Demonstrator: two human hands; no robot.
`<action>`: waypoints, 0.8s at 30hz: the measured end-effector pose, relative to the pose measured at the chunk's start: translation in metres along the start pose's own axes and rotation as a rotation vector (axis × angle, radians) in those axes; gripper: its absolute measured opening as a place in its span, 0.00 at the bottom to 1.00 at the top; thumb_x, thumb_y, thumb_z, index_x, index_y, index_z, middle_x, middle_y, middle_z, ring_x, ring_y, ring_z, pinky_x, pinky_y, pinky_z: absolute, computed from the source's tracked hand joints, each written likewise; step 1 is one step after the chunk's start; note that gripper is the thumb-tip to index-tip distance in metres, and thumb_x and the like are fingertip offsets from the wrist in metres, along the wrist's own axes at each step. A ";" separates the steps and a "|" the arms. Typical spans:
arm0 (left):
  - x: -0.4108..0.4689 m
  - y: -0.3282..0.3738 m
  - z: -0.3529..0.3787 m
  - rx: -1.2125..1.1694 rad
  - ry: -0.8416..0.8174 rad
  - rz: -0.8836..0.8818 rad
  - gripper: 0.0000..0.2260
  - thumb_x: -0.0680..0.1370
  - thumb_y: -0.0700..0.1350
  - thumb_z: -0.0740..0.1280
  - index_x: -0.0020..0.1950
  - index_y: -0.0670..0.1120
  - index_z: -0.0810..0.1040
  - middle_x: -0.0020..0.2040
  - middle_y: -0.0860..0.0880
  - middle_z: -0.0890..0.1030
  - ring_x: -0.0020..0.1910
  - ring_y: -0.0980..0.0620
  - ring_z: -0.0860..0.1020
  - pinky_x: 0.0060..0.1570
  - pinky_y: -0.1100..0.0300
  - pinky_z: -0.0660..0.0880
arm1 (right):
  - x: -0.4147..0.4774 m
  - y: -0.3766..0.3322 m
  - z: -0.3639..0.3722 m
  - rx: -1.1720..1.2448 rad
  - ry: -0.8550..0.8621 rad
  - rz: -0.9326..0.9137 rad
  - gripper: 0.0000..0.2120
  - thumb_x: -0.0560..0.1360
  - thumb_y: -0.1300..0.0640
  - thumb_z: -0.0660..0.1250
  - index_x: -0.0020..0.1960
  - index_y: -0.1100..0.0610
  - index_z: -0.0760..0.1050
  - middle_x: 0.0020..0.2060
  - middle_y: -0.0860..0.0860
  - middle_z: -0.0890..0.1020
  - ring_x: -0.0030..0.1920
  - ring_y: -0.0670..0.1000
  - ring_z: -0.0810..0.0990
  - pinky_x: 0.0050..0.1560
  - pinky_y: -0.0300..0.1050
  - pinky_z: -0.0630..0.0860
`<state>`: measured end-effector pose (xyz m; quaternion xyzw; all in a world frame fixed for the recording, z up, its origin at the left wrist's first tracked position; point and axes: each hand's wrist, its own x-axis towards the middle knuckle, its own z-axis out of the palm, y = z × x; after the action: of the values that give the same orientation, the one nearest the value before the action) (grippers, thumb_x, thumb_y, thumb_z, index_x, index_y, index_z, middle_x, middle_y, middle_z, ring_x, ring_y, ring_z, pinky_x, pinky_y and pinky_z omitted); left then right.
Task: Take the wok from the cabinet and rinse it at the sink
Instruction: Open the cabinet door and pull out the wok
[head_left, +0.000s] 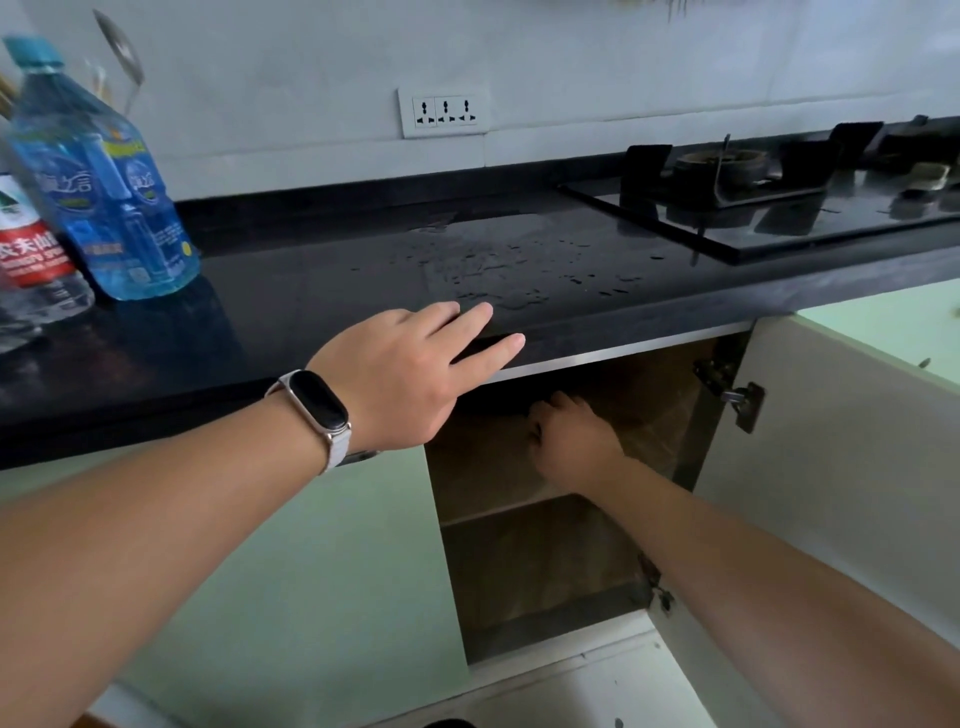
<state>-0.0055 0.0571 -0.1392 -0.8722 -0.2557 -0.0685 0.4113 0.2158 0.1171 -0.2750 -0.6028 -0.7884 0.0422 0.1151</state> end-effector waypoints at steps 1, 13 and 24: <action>0.000 0.000 0.001 0.002 0.005 0.002 0.26 0.78 0.38 0.58 0.77 0.43 0.70 0.67 0.32 0.78 0.56 0.33 0.80 0.38 0.46 0.81 | 0.007 0.002 -0.002 0.007 -0.039 0.046 0.18 0.78 0.49 0.62 0.65 0.53 0.73 0.60 0.54 0.74 0.60 0.56 0.74 0.54 0.52 0.78; -0.001 0.000 0.004 0.019 0.030 0.008 0.26 0.78 0.37 0.60 0.77 0.43 0.68 0.67 0.32 0.78 0.55 0.32 0.81 0.39 0.44 0.82 | 0.031 0.015 0.032 0.410 -0.171 0.308 0.19 0.75 0.56 0.67 0.65 0.57 0.72 0.57 0.56 0.80 0.56 0.57 0.80 0.52 0.46 0.77; -0.002 0.000 0.005 0.011 0.035 -0.007 0.26 0.78 0.38 0.62 0.77 0.43 0.70 0.67 0.33 0.77 0.56 0.33 0.80 0.40 0.44 0.81 | -0.072 0.031 0.048 0.793 -0.092 0.315 0.22 0.78 0.56 0.68 0.70 0.52 0.67 0.46 0.45 0.78 0.44 0.45 0.79 0.41 0.38 0.75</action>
<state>-0.0077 0.0605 -0.1433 -0.8676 -0.2521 -0.0838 0.4203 0.2514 0.0598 -0.3376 -0.6224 -0.6138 0.3860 0.2946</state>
